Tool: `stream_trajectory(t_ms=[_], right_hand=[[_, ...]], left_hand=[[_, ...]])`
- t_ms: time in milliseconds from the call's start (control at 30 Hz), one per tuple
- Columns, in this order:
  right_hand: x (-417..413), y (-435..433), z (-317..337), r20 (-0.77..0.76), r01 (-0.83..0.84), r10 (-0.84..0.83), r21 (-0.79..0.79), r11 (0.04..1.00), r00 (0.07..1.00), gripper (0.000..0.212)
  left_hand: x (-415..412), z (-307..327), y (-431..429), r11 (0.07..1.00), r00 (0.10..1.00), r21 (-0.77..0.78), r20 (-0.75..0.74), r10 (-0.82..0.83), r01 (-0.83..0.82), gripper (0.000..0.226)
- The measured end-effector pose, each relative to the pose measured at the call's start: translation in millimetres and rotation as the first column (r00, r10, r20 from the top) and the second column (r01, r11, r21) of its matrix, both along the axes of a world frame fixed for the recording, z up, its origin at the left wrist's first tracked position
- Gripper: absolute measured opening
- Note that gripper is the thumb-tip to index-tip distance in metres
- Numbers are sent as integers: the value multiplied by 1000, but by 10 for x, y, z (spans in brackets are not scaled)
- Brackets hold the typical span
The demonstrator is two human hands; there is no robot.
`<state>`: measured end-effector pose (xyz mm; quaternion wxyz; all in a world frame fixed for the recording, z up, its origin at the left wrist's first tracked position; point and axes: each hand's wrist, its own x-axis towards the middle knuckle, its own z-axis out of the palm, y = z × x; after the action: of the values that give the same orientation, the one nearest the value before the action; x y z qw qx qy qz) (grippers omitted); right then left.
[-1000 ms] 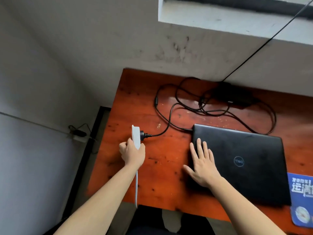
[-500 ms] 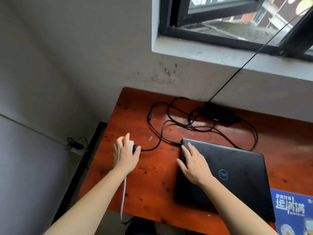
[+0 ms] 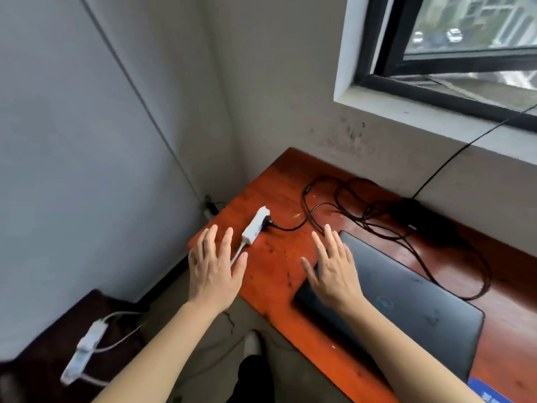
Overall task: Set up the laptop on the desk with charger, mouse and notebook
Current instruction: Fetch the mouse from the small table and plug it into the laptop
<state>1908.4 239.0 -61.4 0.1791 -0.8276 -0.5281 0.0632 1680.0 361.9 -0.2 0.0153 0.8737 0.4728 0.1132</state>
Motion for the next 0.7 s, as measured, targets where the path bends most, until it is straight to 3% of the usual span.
stream_trajectory(t_ms=[167,367,600,700], right_hand=[[-644,150,295,2,-200,201,46,979,980,69],[-1766,492,690,80,-401,393,162,902,916,66],[-3738,723,936,184,-657,633,129,743,752,68],[-4989,686,1075,192,-756,732,111,645,653,69]], left_hand=[[-934,302,-284,980,978,56,-75,194,-190,66],[-2120,646,-584,879,883,142,-59,466,-455,66],[-4053,729,-1245,706,721,183,27,692,-684,67],[-5295,723,-1649,600,622,193,76,780,-776,67]])
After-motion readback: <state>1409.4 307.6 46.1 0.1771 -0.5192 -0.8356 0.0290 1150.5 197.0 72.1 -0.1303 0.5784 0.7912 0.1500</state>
